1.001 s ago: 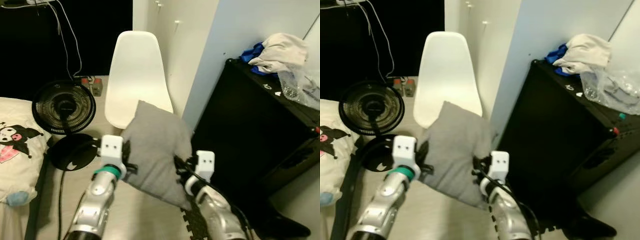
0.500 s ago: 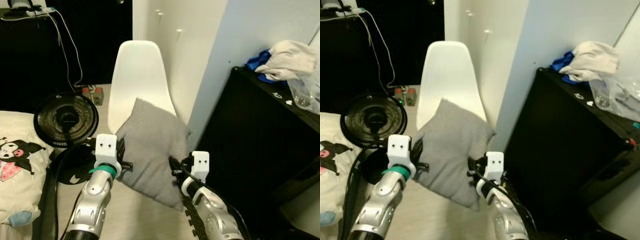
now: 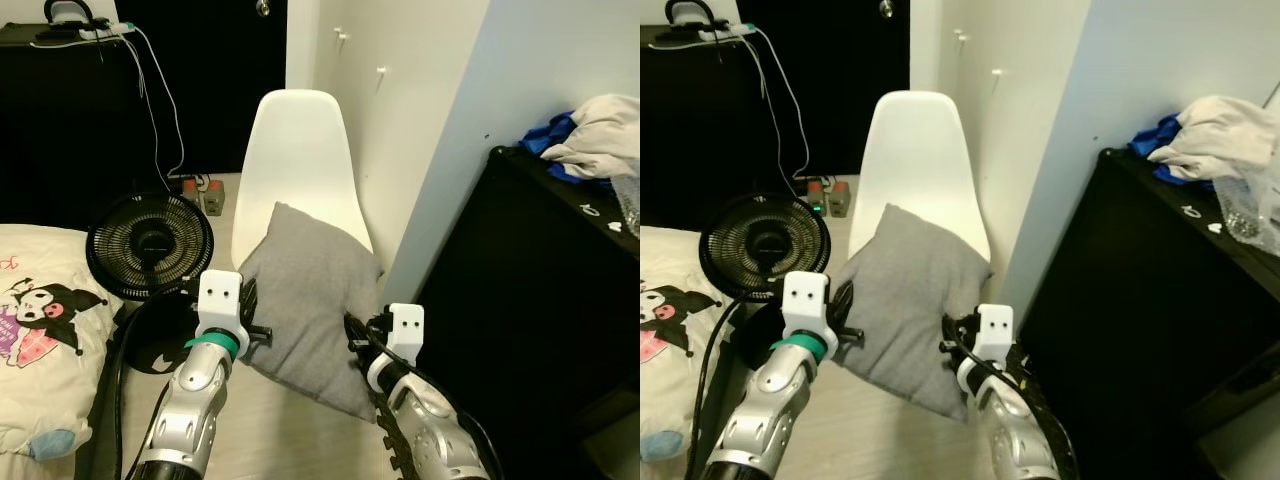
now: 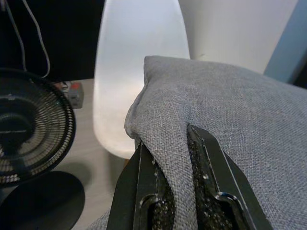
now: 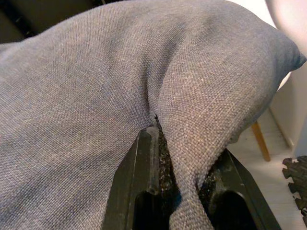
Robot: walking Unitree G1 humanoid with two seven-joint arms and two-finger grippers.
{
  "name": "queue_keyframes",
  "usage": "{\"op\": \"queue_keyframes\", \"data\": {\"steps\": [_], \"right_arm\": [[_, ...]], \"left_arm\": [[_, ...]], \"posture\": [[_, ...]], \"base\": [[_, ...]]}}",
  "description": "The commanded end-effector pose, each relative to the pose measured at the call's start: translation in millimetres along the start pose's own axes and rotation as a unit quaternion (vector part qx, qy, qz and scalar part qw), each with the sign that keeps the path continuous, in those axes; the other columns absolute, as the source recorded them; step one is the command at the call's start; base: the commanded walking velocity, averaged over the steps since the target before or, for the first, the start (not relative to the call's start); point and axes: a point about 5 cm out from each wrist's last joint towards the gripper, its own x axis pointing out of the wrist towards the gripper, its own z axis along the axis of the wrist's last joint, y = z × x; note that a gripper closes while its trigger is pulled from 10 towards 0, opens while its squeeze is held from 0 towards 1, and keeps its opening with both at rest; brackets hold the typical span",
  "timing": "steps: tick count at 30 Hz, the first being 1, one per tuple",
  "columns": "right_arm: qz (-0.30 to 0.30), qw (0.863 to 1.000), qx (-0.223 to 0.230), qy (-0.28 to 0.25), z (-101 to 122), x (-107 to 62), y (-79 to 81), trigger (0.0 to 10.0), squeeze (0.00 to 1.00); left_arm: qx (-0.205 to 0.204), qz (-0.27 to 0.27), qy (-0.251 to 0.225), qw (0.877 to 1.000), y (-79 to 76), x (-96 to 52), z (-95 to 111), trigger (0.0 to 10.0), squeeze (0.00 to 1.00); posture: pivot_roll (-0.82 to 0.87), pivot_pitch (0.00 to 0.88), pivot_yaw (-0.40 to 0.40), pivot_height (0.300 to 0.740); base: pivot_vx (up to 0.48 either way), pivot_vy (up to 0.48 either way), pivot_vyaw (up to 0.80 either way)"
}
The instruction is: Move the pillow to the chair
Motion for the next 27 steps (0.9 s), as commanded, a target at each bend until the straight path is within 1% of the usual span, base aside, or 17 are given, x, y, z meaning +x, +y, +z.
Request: {"op": "queue_keyframes", "data": {"steps": [1, 3, 27], "right_arm": [[-0.012, 1.0, 0.0, -0.008, 0.7, -2.9, -6.3, 10.0, 0.0], [-0.012, 1.0, -0.001, -0.007, 0.4, -3.1, -6.7, 10.0, 0.0], [-0.012, 1.0, -0.011, -0.006, -0.1, -2.3, -8.2, 10.0, 0.0]], "left_arm": [[-0.001, -0.01, -0.02, 1.0, -5.6, 1.2, 6.4, 10.0, 0.0], [-0.001, -0.011, -0.019, 1.0, -5.9, 1.0, 5.8, 10.0, 0.0], [0.001, -0.017, -0.022, 1.0, -6.9, 1.4, 5.7, 10.0, 0.0]], "posture": [[-0.05, 0.017, 0.023, 0.74], [-0.05, 0.017, 0.023, 0.74], [-0.05, 0.0, 0.02, 0.74]], "base": [[0.307, 0.0, -0.8], [0.307, 0.0, -0.8], [0.31, 0.0, 0.0]]}}
